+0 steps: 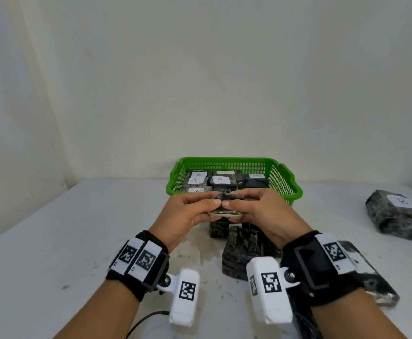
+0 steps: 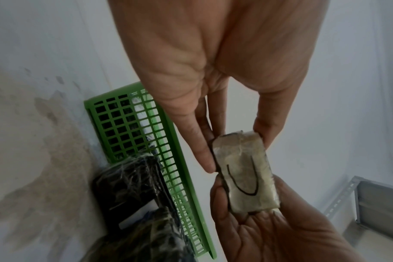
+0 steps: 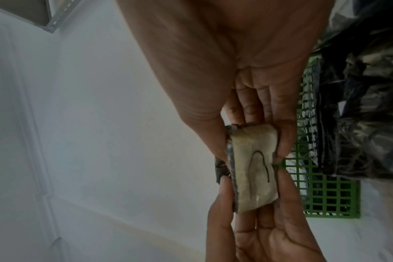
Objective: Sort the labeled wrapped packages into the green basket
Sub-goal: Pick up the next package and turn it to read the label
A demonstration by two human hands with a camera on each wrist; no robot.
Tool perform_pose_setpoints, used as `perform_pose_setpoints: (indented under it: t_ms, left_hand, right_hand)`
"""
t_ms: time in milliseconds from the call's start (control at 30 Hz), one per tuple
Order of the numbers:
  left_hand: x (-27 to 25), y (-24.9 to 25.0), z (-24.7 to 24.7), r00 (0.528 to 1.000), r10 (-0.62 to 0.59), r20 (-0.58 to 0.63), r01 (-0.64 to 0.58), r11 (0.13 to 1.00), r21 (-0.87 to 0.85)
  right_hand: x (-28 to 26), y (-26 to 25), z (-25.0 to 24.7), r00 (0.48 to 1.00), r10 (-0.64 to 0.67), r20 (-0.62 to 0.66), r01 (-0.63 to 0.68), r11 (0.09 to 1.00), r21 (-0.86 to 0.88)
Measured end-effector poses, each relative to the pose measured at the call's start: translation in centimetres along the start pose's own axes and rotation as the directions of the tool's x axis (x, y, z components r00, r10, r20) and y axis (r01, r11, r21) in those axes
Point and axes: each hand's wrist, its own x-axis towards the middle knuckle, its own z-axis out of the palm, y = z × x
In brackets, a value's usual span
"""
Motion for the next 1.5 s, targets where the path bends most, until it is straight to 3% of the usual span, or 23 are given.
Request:
perform_pose_setpoints:
  t_ms: [167,667,867,1100,1300,1500]
  left_hand:
    - [0.1,0.0,-0.2,0.999,0.024,-0.034,-0.024,1.000,0.005]
    - [-0.1,0.2,-0.3,1.000,0.004,0.026,-0.005,1.000,0.027]
    - [0.1,0.4,-0.8,0.999,0.039,-0.023,-0.039,0.999,-0.011]
    - [0.1,0.3,-0.6,0.999,0.034,0.008,-0.034,0.999,0.013]
    - [-0.1,0.3,-0.7,0.997,0.042,0.058,-0.044,0.998,0.043]
    - [0.1,0.4,-1.3,0.985,0.166,0.046,-0.171,0.973,0.156]
  right_hand:
    - [-0.2,-0.5,-0.2,0.997,0.028,0.067,-0.029,0.999,0.019]
    - [-0.4,-0.2,0.3,0.998,-0.053,-0.016,0.052,0.998,-0.046]
    - [-0.6,-0.6,0.3,0.997,-0.017,0.076,0.014,0.999,0.042]
    - [-0.5,-0.4,0.3,1.000,-0.028,0.006,0.028,0.999,0.046]
    - [-0.7,-0.3,0.4,0.993,-0.114,-0.036,0.112,0.992,-0.057]
    - [-1.3,-1.4,0.8,0.996,0.026,0.081,-0.029,0.998,0.046]
